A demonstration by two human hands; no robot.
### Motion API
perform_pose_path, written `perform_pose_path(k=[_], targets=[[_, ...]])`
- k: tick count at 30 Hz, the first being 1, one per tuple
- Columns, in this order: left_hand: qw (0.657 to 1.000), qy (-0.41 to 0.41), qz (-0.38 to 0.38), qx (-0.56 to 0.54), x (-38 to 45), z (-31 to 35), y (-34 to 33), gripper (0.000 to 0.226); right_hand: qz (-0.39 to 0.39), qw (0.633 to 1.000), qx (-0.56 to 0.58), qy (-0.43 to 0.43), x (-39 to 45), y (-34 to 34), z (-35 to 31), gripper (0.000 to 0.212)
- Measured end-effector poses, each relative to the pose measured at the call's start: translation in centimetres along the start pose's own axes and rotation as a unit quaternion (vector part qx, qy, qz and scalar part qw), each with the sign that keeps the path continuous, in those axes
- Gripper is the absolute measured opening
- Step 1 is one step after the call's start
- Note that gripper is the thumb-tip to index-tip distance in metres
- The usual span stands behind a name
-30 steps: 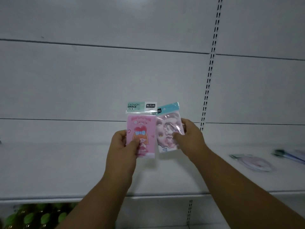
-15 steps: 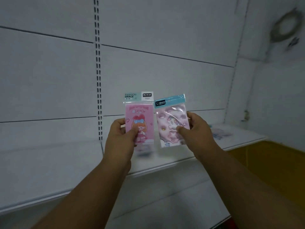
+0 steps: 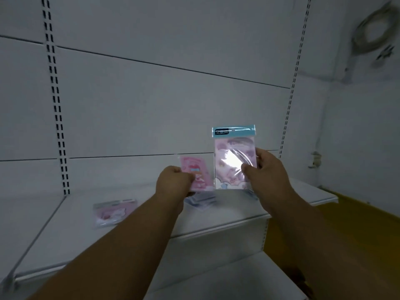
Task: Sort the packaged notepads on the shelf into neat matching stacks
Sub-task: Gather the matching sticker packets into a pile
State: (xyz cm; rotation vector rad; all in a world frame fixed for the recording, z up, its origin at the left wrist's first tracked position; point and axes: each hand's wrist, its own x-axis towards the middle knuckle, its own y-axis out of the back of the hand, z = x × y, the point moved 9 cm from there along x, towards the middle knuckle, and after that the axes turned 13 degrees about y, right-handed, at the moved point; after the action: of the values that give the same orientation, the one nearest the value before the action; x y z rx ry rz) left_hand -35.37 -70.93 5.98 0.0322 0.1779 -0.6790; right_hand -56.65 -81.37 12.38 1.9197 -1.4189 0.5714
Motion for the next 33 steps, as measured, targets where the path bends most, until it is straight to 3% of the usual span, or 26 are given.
perform_pose_path(k=[9,14,17,19,21,24,28,33], targets=[[0.968,0.019,0.055,0.243,8.9,-1.8,-1.7,0.026,-0.053,0.998,0.032,-0.026,4.3,-3.0,3.3,0.025],[0.9,-0.021,0.114,0.421,9.3,-1.3,-1.5,0.035,-0.087,0.995,0.054,-0.013,5.4,-4.8,3.9,0.026],[0.836,-0.032,0.114,0.536,9.3,-0.8,-2.5,0.042,-0.107,0.993,0.051,-0.003,6.2,-5.2,4.6,0.025],[0.821,-0.065,0.143,0.549,9.3,0.5,-3.1,0.039,-0.128,0.991,0.04,-0.008,6.7,-5.1,5.6,0.023],[0.863,-0.124,0.166,0.46,8.8,2.7,-4.2,0.028,-0.148,0.989,0.02,-0.017,7.2,-4.4,6.7,0.02],[0.973,-0.132,0.057,0.179,8.2,4.1,-8.2,0.025,-0.172,0.985,0.0,-0.036,8.1,-2.2,9.3,0.023],[0.992,-0.048,-0.017,0.116,9.5,3.6,-15.1,0.018,-0.197,0.975,-0.015,-0.098,9.8,1.2,14.1,0.02],[0.984,0.047,-0.001,0.169,12.3,1.5,-21.7,0.019,-0.235,0.957,-0.118,-0.12,12.7,4.0,20.2,0.006]])
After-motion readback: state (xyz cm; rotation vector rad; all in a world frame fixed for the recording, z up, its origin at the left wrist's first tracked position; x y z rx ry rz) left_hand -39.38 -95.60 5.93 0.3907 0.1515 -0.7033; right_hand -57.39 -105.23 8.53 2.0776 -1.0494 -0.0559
